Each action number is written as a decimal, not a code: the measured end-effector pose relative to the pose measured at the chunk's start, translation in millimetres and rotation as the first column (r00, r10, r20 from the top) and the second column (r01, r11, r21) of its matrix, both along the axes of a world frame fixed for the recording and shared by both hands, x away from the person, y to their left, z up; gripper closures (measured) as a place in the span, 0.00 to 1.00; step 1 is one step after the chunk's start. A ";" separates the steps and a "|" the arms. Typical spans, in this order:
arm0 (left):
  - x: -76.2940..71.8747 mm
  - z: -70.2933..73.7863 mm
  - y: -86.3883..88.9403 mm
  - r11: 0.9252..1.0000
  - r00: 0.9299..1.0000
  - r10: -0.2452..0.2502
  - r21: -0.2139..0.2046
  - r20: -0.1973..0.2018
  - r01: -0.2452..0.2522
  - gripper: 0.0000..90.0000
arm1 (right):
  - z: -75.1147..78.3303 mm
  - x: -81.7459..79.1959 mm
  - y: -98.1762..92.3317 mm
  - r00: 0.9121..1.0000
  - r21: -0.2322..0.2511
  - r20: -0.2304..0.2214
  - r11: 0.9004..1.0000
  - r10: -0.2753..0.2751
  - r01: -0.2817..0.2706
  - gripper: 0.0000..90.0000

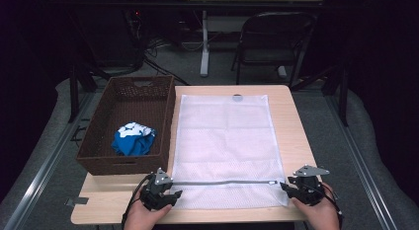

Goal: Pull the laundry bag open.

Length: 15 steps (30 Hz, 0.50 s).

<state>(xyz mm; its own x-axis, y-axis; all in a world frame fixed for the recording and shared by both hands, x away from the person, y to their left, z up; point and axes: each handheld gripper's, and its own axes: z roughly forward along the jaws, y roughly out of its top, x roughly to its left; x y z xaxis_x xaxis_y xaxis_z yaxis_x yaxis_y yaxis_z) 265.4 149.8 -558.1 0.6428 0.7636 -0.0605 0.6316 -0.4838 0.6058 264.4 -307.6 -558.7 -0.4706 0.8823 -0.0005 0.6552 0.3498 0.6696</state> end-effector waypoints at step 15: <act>-0.4 2.6 -2.2 1.000 0.999 -0.023 -0.018 0.024 0.023 0.60 | 18.7 18.5 -13.9 0.997 0.088 -0.056 0.994 -0.056 0.060 0.65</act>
